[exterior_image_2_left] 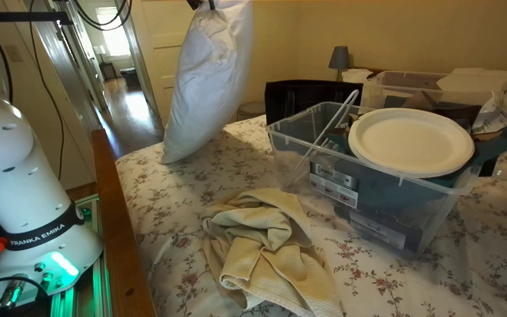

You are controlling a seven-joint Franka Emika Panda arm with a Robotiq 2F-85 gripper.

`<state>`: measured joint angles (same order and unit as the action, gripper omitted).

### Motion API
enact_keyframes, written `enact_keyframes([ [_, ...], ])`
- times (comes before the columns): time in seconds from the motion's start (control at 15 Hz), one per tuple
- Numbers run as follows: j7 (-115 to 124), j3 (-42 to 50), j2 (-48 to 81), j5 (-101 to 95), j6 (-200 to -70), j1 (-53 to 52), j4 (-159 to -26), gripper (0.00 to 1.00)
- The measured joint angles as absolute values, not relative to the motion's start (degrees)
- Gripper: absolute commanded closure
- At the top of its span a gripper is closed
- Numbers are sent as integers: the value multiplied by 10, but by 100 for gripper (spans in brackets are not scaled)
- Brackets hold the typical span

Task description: Move the white pillow forward

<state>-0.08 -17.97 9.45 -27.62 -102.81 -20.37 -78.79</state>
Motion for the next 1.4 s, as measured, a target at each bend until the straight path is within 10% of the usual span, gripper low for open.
enact_keyframes([
  [0.6, -82, -144, 228, -351, -1026, -207, -626, 95],
  [0.73, -82, -126, 281, -368, -1022, -207, -592, 70],
  [1.4, -102, -78, 372, -378, -854, -235, -431, 7],
])
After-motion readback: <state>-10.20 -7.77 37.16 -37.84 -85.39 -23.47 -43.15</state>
